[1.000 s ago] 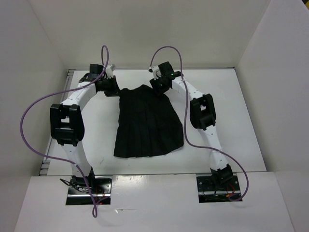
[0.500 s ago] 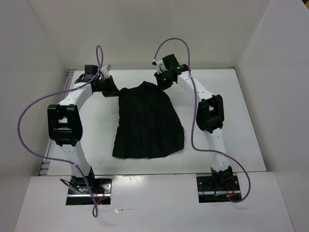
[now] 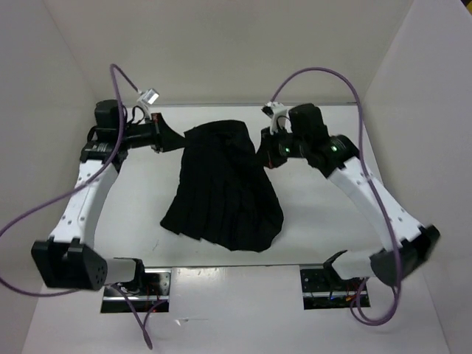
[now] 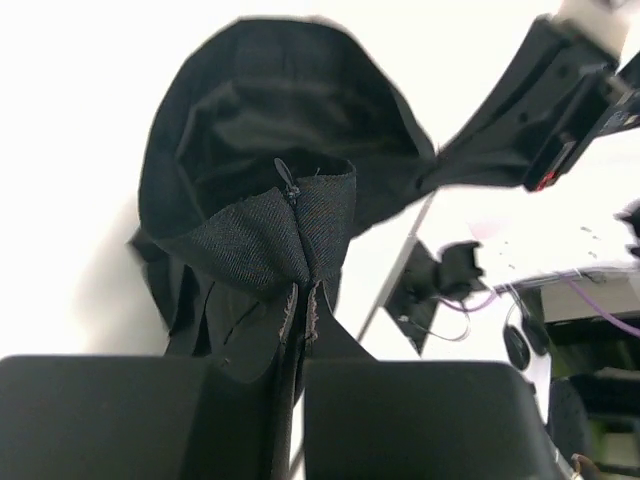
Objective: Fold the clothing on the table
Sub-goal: Flatten the skirt out
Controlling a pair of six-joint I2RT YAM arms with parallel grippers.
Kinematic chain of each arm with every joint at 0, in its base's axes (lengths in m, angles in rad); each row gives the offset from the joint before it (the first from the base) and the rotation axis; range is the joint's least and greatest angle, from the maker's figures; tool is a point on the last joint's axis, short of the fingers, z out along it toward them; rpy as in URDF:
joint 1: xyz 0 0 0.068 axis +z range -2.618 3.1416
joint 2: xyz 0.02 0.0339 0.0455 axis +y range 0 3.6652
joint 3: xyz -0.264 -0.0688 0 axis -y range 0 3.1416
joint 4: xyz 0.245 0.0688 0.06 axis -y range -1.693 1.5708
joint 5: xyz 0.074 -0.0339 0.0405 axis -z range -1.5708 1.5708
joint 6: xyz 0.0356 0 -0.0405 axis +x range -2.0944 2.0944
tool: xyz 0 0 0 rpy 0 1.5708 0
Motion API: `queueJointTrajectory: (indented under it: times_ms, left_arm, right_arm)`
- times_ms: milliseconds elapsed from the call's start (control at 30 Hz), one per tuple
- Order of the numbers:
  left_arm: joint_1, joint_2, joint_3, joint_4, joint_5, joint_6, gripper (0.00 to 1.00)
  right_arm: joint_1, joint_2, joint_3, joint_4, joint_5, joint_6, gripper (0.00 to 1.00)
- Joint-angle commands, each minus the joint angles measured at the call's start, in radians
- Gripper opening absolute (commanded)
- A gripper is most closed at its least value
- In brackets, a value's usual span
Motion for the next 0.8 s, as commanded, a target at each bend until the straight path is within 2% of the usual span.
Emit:
queueJointTrajectory:
  times_ms: [0,133,267,333,433,467,533,567,633,667,700,733,767]
  left_arm:
    - [0.000,-0.176,-0.043,-0.010,0.105,-0.050,0.00]
    - [0.000,-0.316,-0.026,-0.030,0.073,-0.108,0.00]
    - [0.000,-0.304,0.048,-0.058,0.027,-0.136,0.00]
    - [0.000,-0.222,0.048,-0.045,-0.012,-0.148,0.00]
    - [0.000,-0.016,0.087,-0.013,-0.053,-0.170,0.00]
    - [0.009,0.103,0.104,0.002,-0.097,-0.170,0.00]
    - [0.009,0.231,0.150,0.013,-0.139,-0.181,0.00]
    - [0.009,0.360,0.220,0.013,-0.163,-0.190,0.00]
    - [0.009,0.488,0.299,0.022,-0.205,-0.207,0.00]
    - [0.009,0.604,0.337,0.037,-0.205,-0.239,0.00]
    - [0.021,0.657,0.406,0.047,-0.205,-0.263,0.02]
    - [0.037,0.702,0.428,0.065,-0.205,-0.300,0.11]
    - [0.037,0.761,0.440,0.134,-0.205,-0.335,0.21]
  right_arm:
    - [0.074,-0.267,-0.074,0.029,-0.015,0.146,0.00]
    - [0.105,-0.441,-0.129,0.041,0.000,0.250,0.00]
    - [0.092,-0.498,-0.162,0.069,0.040,0.296,0.00]
    - [0.062,-0.478,-0.162,0.081,0.051,0.284,0.00]
    - [-0.064,-0.359,-0.171,0.116,0.017,0.232,0.00]
    - [-0.143,-0.278,-0.171,0.148,-0.010,0.206,0.00]
    - [-0.231,-0.193,-0.171,0.194,-0.021,0.206,0.00]
    - [-0.275,-0.144,-0.156,0.217,-0.035,0.195,0.00]
    - [-0.388,0.014,-0.095,0.259,-0.015,0.206,0.00]
    - [-0.417,0.071,-0.072,0.270,-0.003,0.206,0.03]
    - [-0.440,0.188,-0.041,0.270,0.026,0.206,0.12]
    - [-0.475,0.245,0.037,0.270,0.045,0.215,0.38]
    - [-0.487,0.298,0.074,0.258,0.056,0.215,0.38]
